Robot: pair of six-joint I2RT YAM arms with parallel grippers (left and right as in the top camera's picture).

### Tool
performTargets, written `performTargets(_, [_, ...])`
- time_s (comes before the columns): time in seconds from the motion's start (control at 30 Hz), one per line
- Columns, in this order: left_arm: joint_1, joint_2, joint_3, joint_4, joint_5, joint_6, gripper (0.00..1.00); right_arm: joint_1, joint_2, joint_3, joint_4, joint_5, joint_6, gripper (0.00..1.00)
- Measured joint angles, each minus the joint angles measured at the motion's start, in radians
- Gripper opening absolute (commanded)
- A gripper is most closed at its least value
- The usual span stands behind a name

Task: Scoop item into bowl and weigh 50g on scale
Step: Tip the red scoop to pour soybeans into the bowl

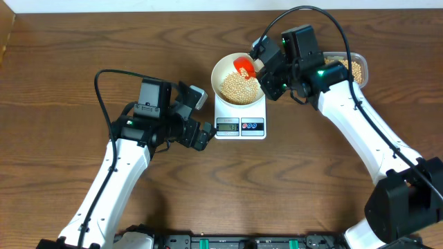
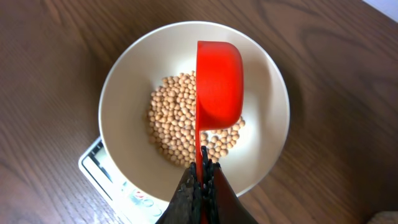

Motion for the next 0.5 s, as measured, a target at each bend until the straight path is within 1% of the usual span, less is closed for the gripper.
performTargets(0.17, [0.000, 0.000, 0.000, 0.000, 0.000, 0.000, 0.99, 0.000, 0.000, 0.000, -0.001, 0.013, -0.045, 0.01])
performTargets(0.5, [0.000, 0.000, 0.000, 0.000, 0.000, 0.000, 0.99, 0.000, 0.000, 0.000, -0.001, 0.020, -0.054, 0.01])
